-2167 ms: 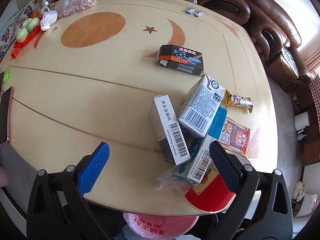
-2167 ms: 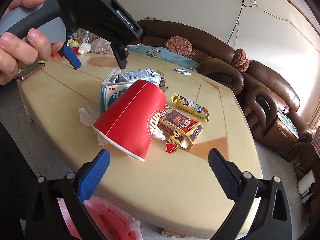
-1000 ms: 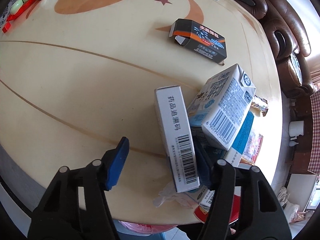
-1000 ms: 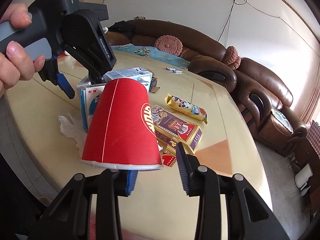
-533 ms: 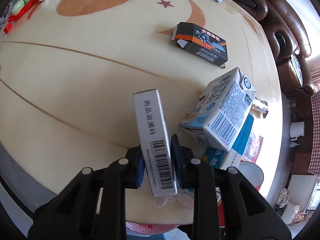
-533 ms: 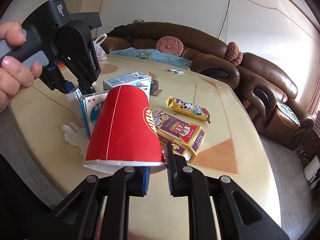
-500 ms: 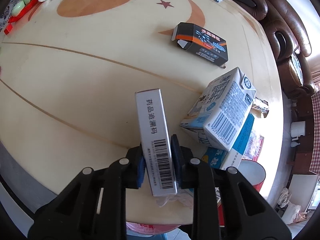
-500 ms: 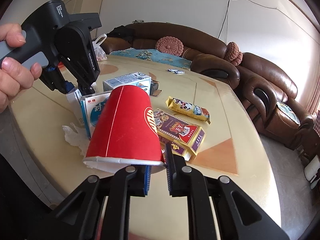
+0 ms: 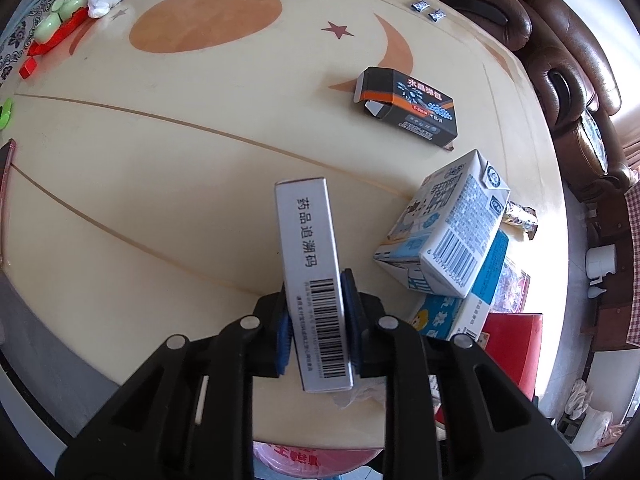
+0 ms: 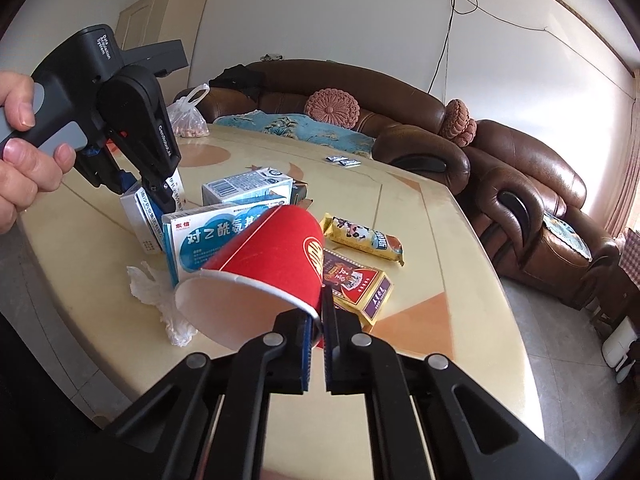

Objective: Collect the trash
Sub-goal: 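Lift the white box with the left tool while the right tool lifts the red cup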

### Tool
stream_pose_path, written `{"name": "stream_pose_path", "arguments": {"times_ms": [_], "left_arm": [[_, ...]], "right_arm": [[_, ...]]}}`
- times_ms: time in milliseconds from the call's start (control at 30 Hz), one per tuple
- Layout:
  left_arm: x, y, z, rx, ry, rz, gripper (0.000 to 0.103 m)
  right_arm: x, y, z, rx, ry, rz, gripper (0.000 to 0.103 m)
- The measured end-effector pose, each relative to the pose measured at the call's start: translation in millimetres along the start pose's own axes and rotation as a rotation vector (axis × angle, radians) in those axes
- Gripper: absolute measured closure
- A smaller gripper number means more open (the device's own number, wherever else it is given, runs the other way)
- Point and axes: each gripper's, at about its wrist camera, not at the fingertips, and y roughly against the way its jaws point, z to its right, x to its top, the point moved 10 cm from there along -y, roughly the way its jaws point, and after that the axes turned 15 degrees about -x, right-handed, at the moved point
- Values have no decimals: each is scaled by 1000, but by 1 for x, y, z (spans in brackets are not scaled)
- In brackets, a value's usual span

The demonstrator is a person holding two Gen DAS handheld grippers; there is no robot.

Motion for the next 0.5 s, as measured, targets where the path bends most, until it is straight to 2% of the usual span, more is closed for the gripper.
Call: {"name": "stream_pose_path", "arguments": {"times_ms": [500], "left_arm": [[-5, 25, 3, 18, -55, 40, 80]], "right_arm": [[14, 22, 15, -42, -8, 47, 98]]}}
